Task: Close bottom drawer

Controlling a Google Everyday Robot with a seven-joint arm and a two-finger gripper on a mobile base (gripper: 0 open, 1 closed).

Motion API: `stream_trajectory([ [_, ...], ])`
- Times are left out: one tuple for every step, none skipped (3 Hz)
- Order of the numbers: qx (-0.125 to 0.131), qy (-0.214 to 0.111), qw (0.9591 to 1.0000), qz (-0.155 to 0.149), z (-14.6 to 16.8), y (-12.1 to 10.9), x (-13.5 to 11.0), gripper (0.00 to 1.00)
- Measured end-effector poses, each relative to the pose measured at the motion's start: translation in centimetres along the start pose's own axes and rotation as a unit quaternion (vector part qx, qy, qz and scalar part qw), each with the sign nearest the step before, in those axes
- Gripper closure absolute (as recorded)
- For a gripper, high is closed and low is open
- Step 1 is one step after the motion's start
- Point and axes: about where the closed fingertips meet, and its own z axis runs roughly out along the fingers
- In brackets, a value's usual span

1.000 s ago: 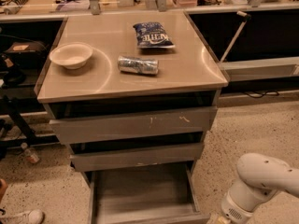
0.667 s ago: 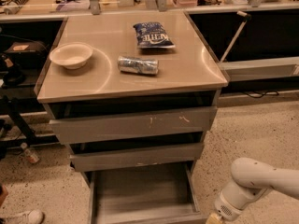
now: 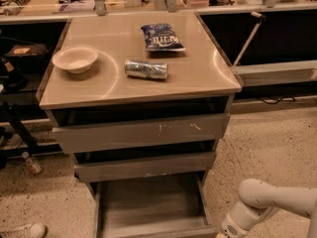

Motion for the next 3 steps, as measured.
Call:
stream_trajectory([
  [-0.012, 0.001, 0.9999, 0.005, 0.9, -0.3, 0.3, 1.0],
  [-0.036, -0.029, 0.9983, 0.036, 4.3, -2.6, 0.2, 1.0],
  [-0.056, -0.051, 0.9953, 0.06, 7.8, -5.1, -0.8, 1.0],
])
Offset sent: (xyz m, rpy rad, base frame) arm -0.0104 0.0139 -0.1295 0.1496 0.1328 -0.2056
